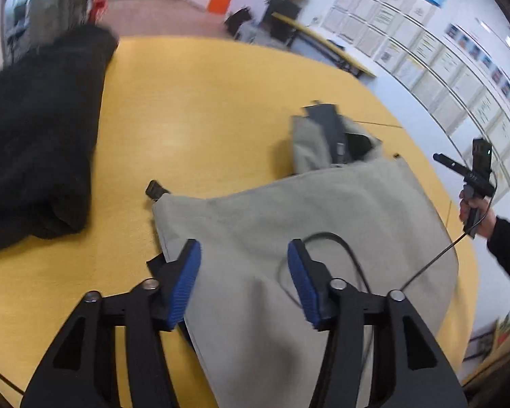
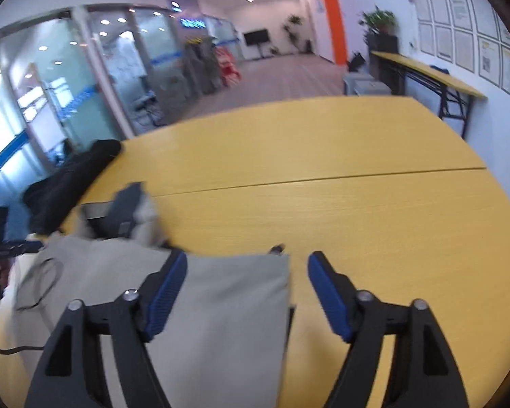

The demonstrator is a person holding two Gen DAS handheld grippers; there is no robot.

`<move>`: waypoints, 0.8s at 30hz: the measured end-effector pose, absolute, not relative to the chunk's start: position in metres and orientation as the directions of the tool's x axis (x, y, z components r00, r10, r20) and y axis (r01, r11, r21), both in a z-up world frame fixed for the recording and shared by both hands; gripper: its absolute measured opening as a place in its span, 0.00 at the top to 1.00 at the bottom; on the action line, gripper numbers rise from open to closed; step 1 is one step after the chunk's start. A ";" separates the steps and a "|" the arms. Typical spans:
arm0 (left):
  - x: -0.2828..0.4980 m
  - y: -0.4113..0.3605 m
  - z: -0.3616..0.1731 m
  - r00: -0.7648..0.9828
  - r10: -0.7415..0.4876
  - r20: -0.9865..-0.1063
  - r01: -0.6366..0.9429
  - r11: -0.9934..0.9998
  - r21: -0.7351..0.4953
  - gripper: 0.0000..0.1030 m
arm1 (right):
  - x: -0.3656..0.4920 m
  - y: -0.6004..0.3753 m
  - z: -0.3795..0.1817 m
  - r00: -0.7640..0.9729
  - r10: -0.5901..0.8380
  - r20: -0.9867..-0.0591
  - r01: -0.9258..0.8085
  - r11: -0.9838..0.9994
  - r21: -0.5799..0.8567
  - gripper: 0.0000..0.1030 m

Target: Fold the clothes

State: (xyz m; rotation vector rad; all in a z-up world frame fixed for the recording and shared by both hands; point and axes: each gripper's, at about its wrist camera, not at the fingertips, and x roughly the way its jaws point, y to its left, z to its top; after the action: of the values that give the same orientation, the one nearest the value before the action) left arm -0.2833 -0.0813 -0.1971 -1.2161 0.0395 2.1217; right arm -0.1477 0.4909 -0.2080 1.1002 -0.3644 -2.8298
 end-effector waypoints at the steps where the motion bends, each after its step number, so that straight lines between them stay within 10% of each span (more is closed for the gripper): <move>1: -0.269 -0.082 -0.186 -0.333 0.543 -0.771 -0.598 -0.754 -0.273 0.47 | -0.124 0.486 -0.201 -0.741 -0.192 -0.643 0.002 -0.959 0.284 0.22; 13: -0.157 -0.097 -0.082 -0.417 0.381 -0.825 -0.742 -0.667 0.067 0.15 | 0.130 0.594 -0.185 -0.644 -0.249 -0.724 -0.202 -0.857 0.474 0.19; 24: -0.157 0.091 -0.201 -0.233 0.421 -0.876 -0.959 -0.246 0.137 0.21 | 0.139 0.519 -0.299 -0.713 -0.333 -0.617 -0.372 -0.566 0.736 0.19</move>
State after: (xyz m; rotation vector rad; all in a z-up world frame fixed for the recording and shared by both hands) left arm -0.1573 0.0912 -0.2013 -0.8995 0.8784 1.6881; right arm 0.1391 0.5189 -0.2985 1.1984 -1.4746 -2.5329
